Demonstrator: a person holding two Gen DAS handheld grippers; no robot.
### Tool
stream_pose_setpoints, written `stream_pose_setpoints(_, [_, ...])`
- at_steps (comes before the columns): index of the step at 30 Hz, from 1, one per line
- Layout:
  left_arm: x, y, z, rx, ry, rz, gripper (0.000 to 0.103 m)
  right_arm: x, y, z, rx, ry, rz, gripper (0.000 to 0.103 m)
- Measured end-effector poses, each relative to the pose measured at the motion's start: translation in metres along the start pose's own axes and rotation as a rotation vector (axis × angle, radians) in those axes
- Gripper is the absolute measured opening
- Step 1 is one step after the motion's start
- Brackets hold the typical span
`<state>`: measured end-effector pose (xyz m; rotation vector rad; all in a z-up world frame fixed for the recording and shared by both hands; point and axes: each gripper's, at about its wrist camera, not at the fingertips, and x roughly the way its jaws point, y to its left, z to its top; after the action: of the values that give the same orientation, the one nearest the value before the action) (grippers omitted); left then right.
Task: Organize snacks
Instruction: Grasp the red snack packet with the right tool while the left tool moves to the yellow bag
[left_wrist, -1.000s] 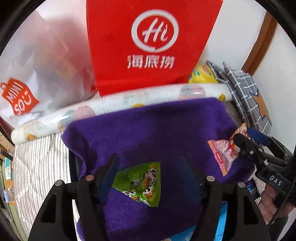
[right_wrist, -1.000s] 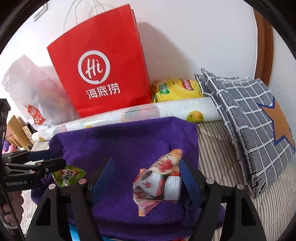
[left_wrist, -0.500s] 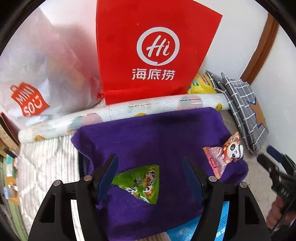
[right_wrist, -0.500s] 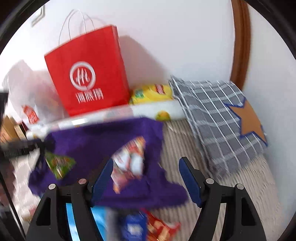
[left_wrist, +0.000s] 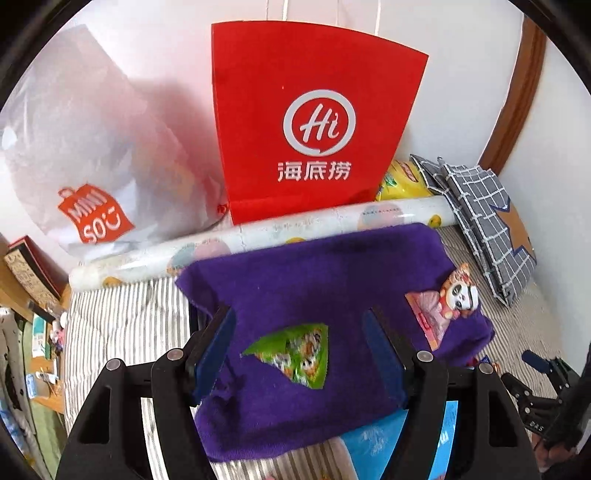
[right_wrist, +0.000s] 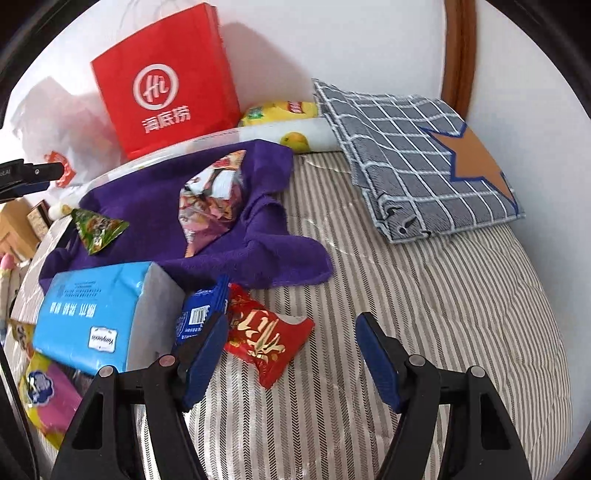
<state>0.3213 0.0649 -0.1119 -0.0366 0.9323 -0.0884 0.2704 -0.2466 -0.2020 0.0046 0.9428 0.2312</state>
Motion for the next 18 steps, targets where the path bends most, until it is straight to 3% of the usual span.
stream_pose_setpoints(1, [-0.001,0.001,-0.005,-0.007,0.007,-0.008,0.072,0.001,0.002,0.0,-0.011,-0.003,0.012,0.07])
stream_pose_setpoints(3, [-0.001,0.004,-0.016,-0.02,0.026,-0.014,0.072,0.006,0.004,0.003,-0.027,0.002,0.038,0.06])
stream_pose_setpoints(14, [-0.008,0.017,-0.066,-0.046,0.104,0.032,0.072,0.033,-0.002,0.01,-0.01,0.057,0.163,0.053])
stream_pose_setpoints(18, [-0.012,0.016,-0.082,-0.056,0.121,0.025,0.072,0.022,-0.005,-0.001,0.011,0.119,0.276,0.053])
